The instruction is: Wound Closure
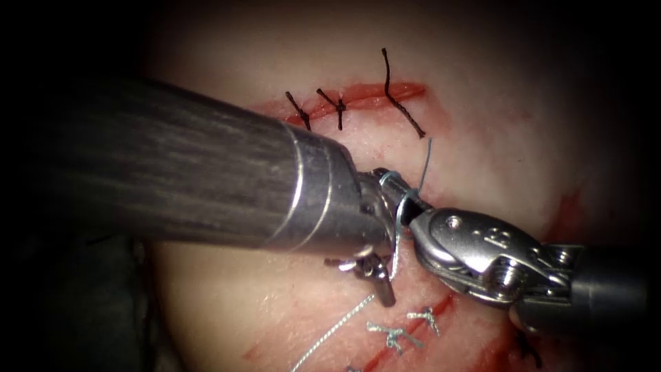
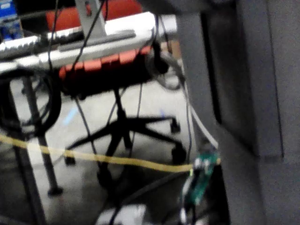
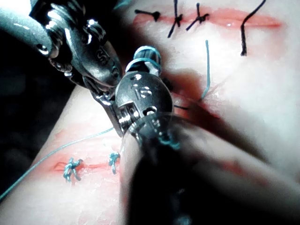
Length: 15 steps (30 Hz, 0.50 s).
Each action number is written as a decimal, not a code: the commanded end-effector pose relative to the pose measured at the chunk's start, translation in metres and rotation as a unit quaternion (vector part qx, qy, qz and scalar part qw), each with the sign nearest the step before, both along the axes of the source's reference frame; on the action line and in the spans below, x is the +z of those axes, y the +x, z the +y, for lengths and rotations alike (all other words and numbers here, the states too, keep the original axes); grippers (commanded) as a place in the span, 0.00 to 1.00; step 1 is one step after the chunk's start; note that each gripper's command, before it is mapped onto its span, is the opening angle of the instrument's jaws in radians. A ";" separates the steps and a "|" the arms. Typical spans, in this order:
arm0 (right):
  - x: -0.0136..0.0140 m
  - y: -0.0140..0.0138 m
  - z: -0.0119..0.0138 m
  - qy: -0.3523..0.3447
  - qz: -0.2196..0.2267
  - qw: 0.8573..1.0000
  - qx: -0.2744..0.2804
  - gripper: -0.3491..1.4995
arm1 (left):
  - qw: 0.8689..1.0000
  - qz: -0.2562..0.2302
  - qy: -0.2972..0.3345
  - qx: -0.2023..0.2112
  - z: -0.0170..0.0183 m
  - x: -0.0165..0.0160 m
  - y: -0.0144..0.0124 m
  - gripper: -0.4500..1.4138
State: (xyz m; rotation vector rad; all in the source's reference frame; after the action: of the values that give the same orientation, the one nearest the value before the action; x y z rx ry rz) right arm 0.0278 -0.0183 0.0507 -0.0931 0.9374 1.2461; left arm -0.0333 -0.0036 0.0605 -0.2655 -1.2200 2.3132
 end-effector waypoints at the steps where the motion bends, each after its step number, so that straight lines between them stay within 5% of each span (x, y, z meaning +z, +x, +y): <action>1: 0.0003 0.0008 0.0001 0.003 -0.007 1.000 0.000 0.11 | 1.000 -0.001 -0.001 -0.002 0.0001 0.0004 -0.0005 0.00; 4: 0.0005 0.0007 0.0002 0.008 -0.024 1.000 0.003 0.31 | 1.000 0.000 -0.002 -0.001 0.0002 0.0004 -0.0004 0.00; 8: 0.0003 0.0005 0.0000 0.011 -0.039 0.999 0.010 0.44 | 1.000 0.004 -0.007 0.001 0.0003 0.0007 -0.0002 0.00; 15: 0.0002 0.0003 -0.0003 0.022 -0.058 0.998 0.016 0.47 | 1.000 0.011 -0.015 0.004 0.0005 0.0010 0.0002 0.00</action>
State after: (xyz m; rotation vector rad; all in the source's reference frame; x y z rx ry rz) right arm 0.0273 -0.0187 0.0506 -0.1441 0.8024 1.2746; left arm -0.0326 -0.0031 0.0610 -0.2439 -1.1789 2.3365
